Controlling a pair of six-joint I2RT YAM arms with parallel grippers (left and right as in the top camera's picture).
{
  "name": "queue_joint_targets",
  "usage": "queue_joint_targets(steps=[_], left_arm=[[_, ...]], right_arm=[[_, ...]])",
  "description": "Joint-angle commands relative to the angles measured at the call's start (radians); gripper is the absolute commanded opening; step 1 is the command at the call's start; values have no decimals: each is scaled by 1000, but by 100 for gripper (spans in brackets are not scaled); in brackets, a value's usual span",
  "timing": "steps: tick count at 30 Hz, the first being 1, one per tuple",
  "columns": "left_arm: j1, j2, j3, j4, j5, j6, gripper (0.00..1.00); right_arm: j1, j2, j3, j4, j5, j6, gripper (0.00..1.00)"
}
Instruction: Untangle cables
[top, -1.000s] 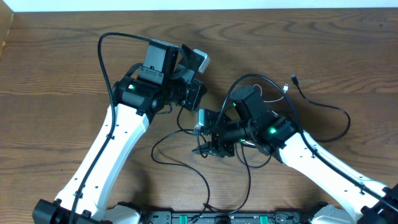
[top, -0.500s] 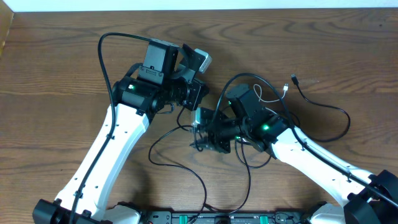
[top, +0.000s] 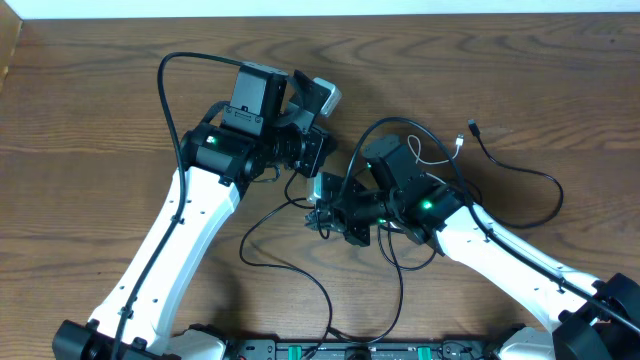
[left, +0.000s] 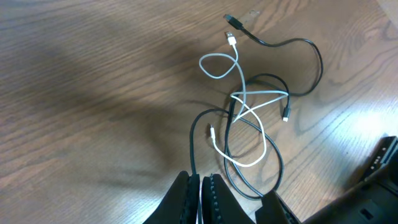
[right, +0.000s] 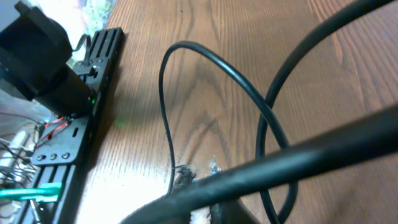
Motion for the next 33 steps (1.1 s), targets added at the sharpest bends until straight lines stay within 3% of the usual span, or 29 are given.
queue_joint_targets(steps=[1, 16, 20, 21, 25, 28, 33], left_arm=[[-2, 3, 2, -2, 3, -16, 8], [-2, 3, 2, -3, -15, -16, 8], [-2, 3, 2, -3, -82, -61, 7], [-2, 3, 2, -3, -102, -77, 8], [-2, 3, 2, -3, -184, -155, 7], [-2, 3, 2, -2, -253, -227, 8], [-2, 3, 2, -3, -343, -353, 8]], right_arm=[[0, 14, 12, -3, 7, 42, 15], [-80, -95, 12, -57, 0, 105, 37], [-109, -145, 12, -71, 1, 125, 64], [-119, -158, 12, -74, 1, 137, 67], [-167, -208, 12, -87, 0, 196, 68], [-202, -238, 12, -105, 0, 263, 57], [-263, -272, 12, -177, 5, 335, 64]])
